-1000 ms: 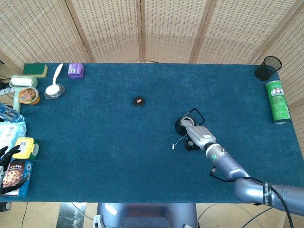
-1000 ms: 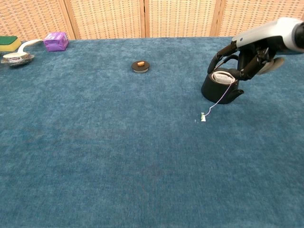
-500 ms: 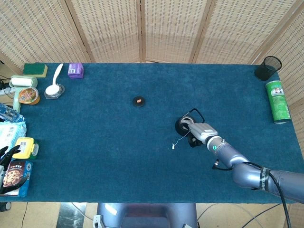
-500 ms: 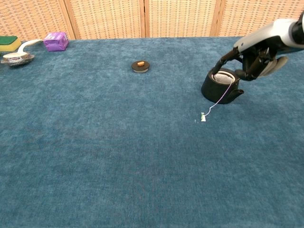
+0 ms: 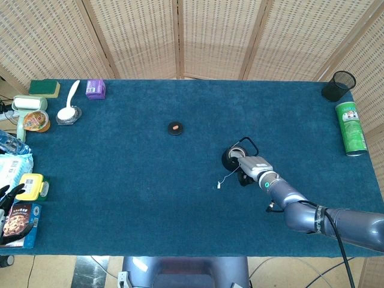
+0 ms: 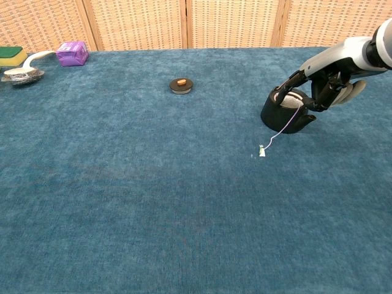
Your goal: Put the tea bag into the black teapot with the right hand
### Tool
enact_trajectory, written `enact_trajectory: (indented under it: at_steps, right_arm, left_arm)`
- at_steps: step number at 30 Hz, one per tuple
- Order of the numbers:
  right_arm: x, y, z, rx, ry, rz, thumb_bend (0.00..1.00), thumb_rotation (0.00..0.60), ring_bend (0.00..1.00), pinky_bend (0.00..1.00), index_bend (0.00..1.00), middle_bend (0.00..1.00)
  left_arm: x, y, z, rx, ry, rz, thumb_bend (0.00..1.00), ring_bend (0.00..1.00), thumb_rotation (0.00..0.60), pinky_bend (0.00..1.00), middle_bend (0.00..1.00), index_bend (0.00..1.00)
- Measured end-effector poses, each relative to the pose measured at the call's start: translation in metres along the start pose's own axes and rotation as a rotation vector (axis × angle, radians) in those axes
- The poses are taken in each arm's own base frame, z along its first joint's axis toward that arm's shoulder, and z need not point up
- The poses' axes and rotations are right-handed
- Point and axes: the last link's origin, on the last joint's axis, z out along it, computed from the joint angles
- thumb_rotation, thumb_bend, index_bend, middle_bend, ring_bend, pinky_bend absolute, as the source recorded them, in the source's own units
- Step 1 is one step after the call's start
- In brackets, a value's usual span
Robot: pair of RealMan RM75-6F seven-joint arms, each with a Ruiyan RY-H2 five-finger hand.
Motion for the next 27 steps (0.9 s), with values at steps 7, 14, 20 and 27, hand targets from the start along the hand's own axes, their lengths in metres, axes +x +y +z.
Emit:
enact_trajectory:
  at_steps: [7, 14, 20, 27]
  right_arm:
    - [0.003, 0.007, 0.000, -0.030, 0.003, 0.002, 0.80, 0.600, 1.00, 1.00, 0.10, 1.00]
    - [0.006, 0.007, -0.003, -0.027, 0.009, 0.004, 0.80, 0.600, 1.00, 1.00, 0.10, 1.00]
    - [0.010, 0.010, -0.003, -0.034, 0.023, 0.005, 0.80, 0.600, 1.00, 1.00, 0.10, 1.00]
    - [0.010, 0.015, -0.001, -0.052, 0.022, 0.008, 0.80, 0.600, 1.00, 1.00, 0.10, 1.00]
  left_arm:
    - [-0.001, 0.001, 0.002, -0.004, -0.002, -0.002, 0.27, 0.03, 0.600, 0.12, 0.19, 0.05]
    - [-0.001, 0.002, 0.003, -0.005, -0.001, 0.000, 0.27, 0.03, 0.600, 0.12, 0.19, 0.05]
    - [-0.001, 0.002, 0.003, -0.005, -0.001, 0.000, 0.27, 0.03, 0.600, 0.12, 0.19, 0.05]
    - [-0.002, 0.002, 0.004, -0.004, -0.004, 0.001, 0.27, 0.03, 0.600, 0.12, 0.19, 0.05]
